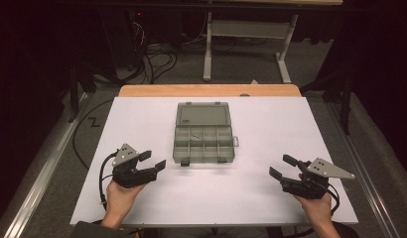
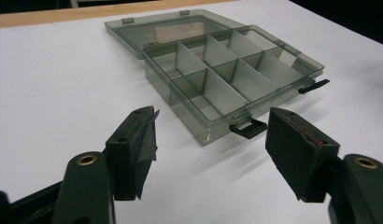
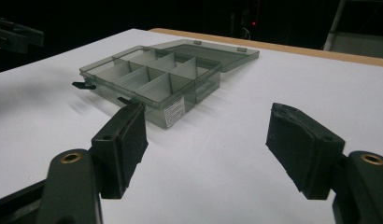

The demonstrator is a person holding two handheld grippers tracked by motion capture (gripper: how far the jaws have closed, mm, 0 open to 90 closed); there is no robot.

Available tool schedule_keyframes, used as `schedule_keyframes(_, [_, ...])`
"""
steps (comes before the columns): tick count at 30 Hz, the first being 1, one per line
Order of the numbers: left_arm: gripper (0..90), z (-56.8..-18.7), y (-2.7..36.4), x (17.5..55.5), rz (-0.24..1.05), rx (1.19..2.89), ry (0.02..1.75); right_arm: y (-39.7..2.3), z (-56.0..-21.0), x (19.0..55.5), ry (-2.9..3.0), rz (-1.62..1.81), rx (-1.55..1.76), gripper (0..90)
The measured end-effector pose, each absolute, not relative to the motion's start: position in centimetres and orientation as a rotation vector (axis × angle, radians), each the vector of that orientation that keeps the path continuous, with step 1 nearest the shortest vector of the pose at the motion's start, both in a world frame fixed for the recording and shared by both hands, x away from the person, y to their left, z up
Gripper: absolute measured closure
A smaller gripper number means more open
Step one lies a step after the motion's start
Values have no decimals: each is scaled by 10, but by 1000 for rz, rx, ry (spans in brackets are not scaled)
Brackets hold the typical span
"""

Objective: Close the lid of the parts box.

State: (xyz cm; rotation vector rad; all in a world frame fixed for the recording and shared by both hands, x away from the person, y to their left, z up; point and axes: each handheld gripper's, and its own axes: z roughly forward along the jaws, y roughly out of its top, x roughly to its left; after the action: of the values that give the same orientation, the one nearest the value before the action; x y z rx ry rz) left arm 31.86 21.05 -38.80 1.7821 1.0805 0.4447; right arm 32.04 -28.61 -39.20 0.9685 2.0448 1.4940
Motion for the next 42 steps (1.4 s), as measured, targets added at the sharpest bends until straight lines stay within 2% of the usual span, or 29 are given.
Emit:
schedule_keyframes(14, [331, -374, 197, 330, 463, 1826, 1050, -274, -384, 324, 2058, 1446, 941, 299])
schedule_keyframes(24, [321, -369, 191, 359, 419, 1860, 1088, -255, -376, 337, 2090, 1404, 926, 328])
schedule_keyframes(42, [310, -364, 179, 397, 415, 1905, 1136, -221, -375, 365, 2141, 1359, 934, 341])
